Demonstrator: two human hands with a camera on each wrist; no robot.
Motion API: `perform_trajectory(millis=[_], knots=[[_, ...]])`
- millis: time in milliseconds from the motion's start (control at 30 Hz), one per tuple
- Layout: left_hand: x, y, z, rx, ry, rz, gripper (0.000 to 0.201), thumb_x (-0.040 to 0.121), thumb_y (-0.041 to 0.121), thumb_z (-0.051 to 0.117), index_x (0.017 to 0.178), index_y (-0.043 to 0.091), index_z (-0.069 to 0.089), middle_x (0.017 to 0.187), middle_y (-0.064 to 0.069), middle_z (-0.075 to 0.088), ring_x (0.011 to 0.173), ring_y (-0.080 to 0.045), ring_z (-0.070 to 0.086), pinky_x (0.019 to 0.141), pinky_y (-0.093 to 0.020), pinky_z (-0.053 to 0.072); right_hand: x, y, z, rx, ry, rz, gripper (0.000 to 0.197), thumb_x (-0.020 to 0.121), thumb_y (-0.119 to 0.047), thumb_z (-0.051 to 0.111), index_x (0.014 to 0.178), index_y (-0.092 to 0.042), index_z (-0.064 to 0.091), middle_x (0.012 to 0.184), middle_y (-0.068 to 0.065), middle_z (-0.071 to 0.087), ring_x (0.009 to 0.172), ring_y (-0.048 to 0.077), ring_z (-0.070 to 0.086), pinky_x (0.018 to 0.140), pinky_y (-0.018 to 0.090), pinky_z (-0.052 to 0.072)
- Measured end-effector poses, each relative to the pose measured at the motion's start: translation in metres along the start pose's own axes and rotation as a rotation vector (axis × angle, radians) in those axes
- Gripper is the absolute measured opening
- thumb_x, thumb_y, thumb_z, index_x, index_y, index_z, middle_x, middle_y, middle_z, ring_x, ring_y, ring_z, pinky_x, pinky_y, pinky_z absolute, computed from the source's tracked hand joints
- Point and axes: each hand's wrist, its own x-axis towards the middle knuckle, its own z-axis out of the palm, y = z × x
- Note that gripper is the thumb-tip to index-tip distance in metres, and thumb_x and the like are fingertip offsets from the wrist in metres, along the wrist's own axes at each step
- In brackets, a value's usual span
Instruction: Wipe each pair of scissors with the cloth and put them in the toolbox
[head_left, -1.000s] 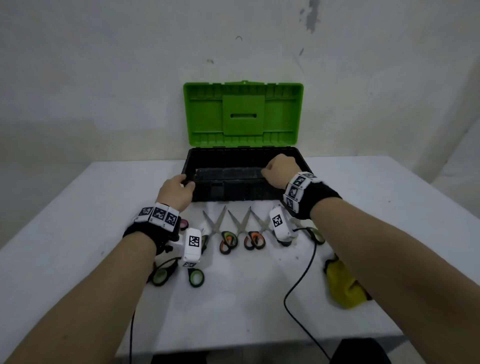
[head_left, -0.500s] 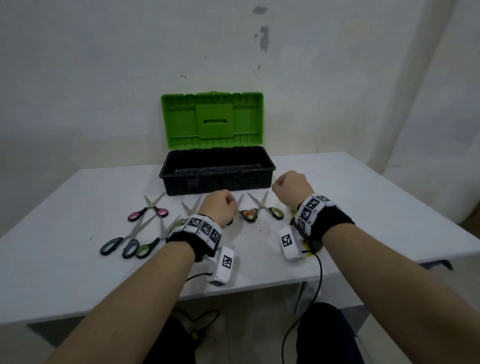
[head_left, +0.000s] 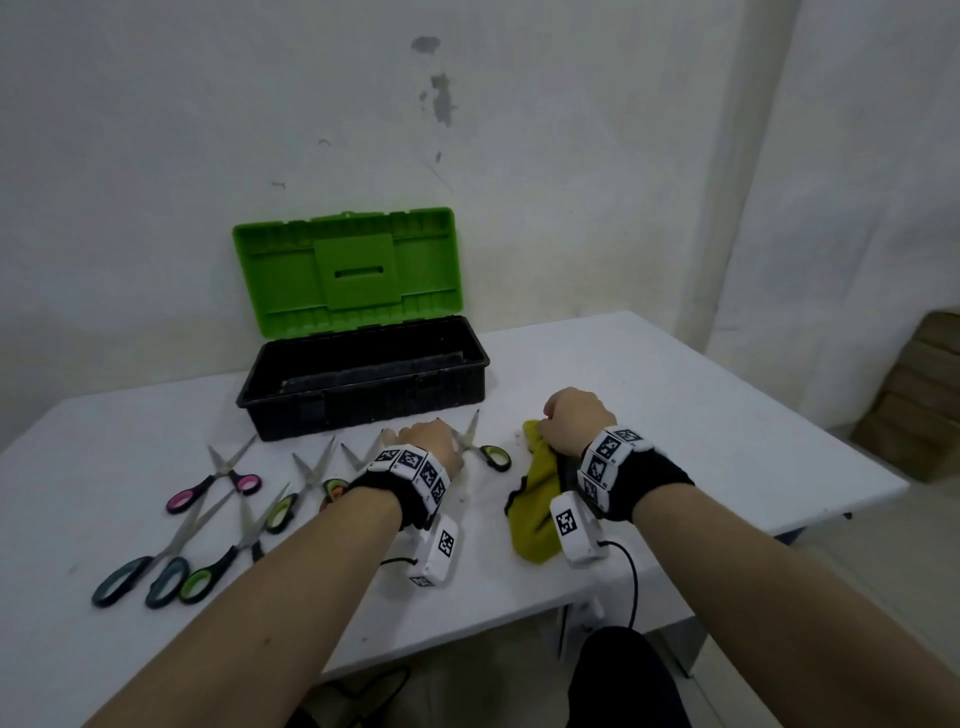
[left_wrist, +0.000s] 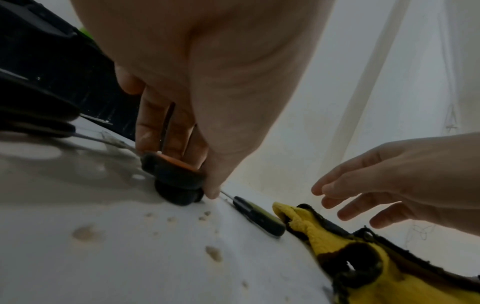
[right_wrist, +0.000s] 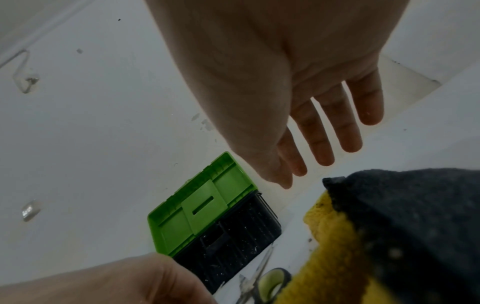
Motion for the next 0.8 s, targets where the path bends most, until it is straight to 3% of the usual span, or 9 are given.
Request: perform_trajectory(millis=[167,233,333,400,433,500,600,800], knots=[[0.004,0.006,-0.004,0.033,-0.027,-0.025,0.023,0.091,0.03,0.057,0.071,0.024,0.046,0.081,0.0,0.053,0.102,-0.028,0.055,0.108,-0.047,0.028,0.02,0.003,0.011,-0.048,-0.085,0.03,0.031,0.088,-0.025,0.058,0.115,-0.011,0.063,0.113,0.008,0.063,0.096,0.026,0.062,0.085,0.035,0.052],[0.01,0.005,-0.001,0.031,-0.043,-0.025,0.018,0.091,0.034,0.053,0.076,0.023,0.052,0.078,0.001,0.051,0.101,-0.028,0.056,0.109,-0.049,0.025,0.026,0.002,0.015,-0.063,-0.113,0.025,0.032,0.088,-0.024,0.058,0.117,-0.011,0.062,0.115,0.008,0.062,0.099,0.026,0.062,0.084,0.033,0.052],[0.064,-0.005,0.032,-0.019,-0.087,0.019,0.042,0.091,0.06,0.03,0.099,0.033,0.061,0.083,0.005,0.058,0.09,-0.024,0.056,0.098,-0.059,0.017,0.035,0.0,0.018,-0.102,-0.16,0.002,0.032,0.089,-0.024,0.06,0.117,-0.009,0.063,0.115,0.008,0.064,0.101,0.024,0.063,0.075,0.028,0.05],[0.09,-0.009,0.047,-0.052,-0.134,0.041,0.048,0.09,0.064,0.03,0.127,0.043,0.054,0.09,0.003,0.066,0.084,-0.025,0.061,0.088,-0.058,0.035,0.039,-0.001,0.019,-0.131,-0.183,-0.007,0.033,0.088,-0.026,0.063,0.116,-0.008,0.065,0.114,0.008,0.065,0.1,0.023,0.064,0.071,0.026,0.049],[0.083,-0.009,0.04,-0.096,-0.135,0.059,0.05,0.093,0.057,0.039,0.138,0.038,0.048,0.098,-0.002,0.069,0.087,-0.03,0.065,0.085,-0.054,0.046,0.041,-0.002,0.019,-0.141,-0.189,-0.007,0.034,0.087,-0.026,0.065,0.115,-0.008,0.065,0.114,0.008,0.065,0.1,0.023,0.064,0.072,0.027,0.05],[0.043,-0.003,0.009,-0.118,-0.121,0.053,0.041,0.096,0.035,0.052,0.13,0.012,0.059,0.114,-0.01,0.068,0.106,-0.032,0.065,0.09,-0.04,0.052,0.044,-0.002,0.018,-0.153,-0.19,-0.007,0.036,0.086,-0.027,0.068,0.114,-0.007,0.065,0.112,0.008,0.067,0.099,0.023,0.064,0.076,0.028,0.052],[0.032,-0.005,-0.008,-0.209,-0.113,0.08,0.036,0.099,0.031,0.054,0.118,0.001,0.065,0.122,-0.013,0.066,0.113,-0.029,0.062,0.093,-0.033,0.048,0.048,-0.002,0.018,-0.158,-0.189,-0.014,0.037,0.084,-0.028,0.071,0.113,-0.006,0.066,0.111,0.009,0.067,0.099,0.024,0.065,0.08,0.031,0.055],[0.034,-0.027,0.0,-0.507,-0.054,0.152,0.017,0.086,0.028,0.076,0.091,0.012,0.077,0.08,-0.002,0.071,0.064,-0.011,0.06,0.058,-0.021,0.046,0.046,0.002,0.017,-0.215,-0.179,-0.057,0.028,0.092,-0.013,0.057,0.119,-0.009,0.065,0.119,0.009,0.064,0.108,0.026,0.061,0.083,0.029,0.052]])
